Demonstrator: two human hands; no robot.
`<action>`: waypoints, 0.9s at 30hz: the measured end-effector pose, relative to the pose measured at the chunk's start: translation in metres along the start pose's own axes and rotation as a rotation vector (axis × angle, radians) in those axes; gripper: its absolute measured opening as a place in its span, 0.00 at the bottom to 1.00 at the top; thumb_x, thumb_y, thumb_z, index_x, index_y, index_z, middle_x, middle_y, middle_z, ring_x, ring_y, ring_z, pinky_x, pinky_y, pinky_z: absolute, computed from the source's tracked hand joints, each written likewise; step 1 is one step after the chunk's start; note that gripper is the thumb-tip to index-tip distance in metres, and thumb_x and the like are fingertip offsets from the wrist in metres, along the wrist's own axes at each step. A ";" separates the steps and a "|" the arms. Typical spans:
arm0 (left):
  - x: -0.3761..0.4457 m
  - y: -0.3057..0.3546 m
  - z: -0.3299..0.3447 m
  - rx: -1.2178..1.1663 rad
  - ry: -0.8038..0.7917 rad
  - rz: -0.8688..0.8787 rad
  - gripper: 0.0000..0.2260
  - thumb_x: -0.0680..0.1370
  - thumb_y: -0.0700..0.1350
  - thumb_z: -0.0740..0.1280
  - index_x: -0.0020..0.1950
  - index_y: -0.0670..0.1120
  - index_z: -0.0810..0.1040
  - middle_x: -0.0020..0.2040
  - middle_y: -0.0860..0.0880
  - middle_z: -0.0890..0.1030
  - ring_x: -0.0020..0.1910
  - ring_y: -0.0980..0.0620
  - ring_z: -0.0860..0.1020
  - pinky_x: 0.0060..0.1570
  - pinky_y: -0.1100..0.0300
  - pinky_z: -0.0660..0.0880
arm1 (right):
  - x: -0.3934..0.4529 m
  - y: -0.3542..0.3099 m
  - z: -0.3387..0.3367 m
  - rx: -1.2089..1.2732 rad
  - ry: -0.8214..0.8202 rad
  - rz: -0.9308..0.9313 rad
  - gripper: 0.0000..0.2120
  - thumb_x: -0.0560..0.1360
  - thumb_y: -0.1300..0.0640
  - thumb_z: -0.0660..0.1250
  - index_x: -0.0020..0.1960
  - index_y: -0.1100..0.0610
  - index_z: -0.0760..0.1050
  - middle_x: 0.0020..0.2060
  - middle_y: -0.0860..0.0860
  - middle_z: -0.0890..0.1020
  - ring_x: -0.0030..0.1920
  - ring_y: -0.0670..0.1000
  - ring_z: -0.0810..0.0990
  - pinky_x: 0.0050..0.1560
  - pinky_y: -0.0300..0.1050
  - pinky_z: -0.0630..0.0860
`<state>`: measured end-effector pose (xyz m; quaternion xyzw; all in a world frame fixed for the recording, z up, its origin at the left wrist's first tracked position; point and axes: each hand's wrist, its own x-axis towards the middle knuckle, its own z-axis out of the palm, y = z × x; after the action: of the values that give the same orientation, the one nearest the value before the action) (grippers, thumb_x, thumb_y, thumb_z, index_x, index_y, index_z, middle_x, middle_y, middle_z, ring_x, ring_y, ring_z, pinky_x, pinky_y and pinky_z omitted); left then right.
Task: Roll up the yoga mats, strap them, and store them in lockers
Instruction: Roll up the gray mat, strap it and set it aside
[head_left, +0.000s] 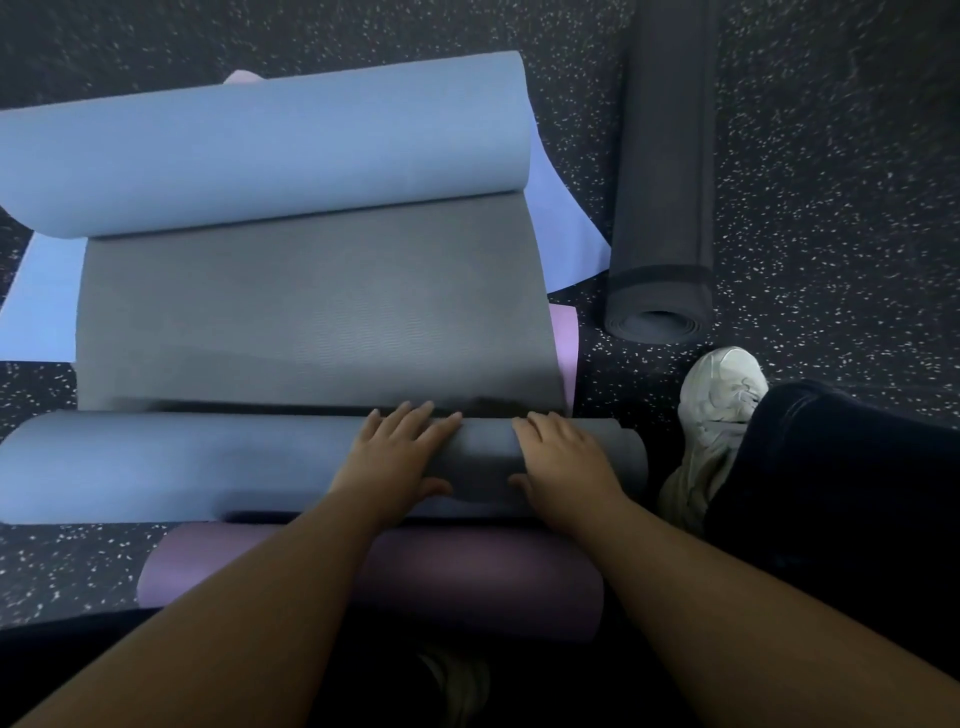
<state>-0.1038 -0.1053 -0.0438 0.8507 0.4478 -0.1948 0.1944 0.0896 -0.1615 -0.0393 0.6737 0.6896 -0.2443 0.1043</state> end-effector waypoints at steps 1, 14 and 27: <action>0.000 0.003 0.000 -0.002 0.065 0.019 0.34 0.76 0.57 0.67 0.77 0.57 0.55 0.78 0.48 0.55 0.77 0.47 0.53 0.74 0.42 0.50 | 0.001 -0.001 0.001 0.005 0.006 0.016 0.31 0.78 0.47 0.62 0.75 0.56 0.55 0.72 0.53 0.62 0.72 0.55 0.59 0.69 0.49 0.60; 0.022 0.019 -0.001 -0.078 0.351 -0.193 0.14 0.81 0.48 0.62 0.65 0.47 0.69 0.54 0.44 0.71 0.52 0.44 0.72 0.48 0.53 0.71 | 0.002 0.004 0.001 0.054 0.310 -0.004 0.07 0.61 0.59 0.65 0.39 0.57 0.75 0.36 0.55 0.76 0.35 0.58 0.76 0.29 0.46 0.72; 0.034 0.016 -0.006 -0.123 0.444 -0.157 0.22 0.75 0.45 0.70 0.66 0.39 0.72 0.59 0.39 0.78 0.63 0.40 0.73 0.69 0.41 0.61 | 0.017 0.003 -0.007 0.142 0.005 0.059 0.39 0.76 0.57 0.60 0.78 0.60 0.40 0.78 0.55 0.41 0.77 0.53 0.40 0.74 0.43 0.43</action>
<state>-0.0712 -0.0872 -0.0530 0.8218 0.5553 0.0102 0.1270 0.0922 -0.1435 -0.0422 0.7001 0.6506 -0.2877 0.0618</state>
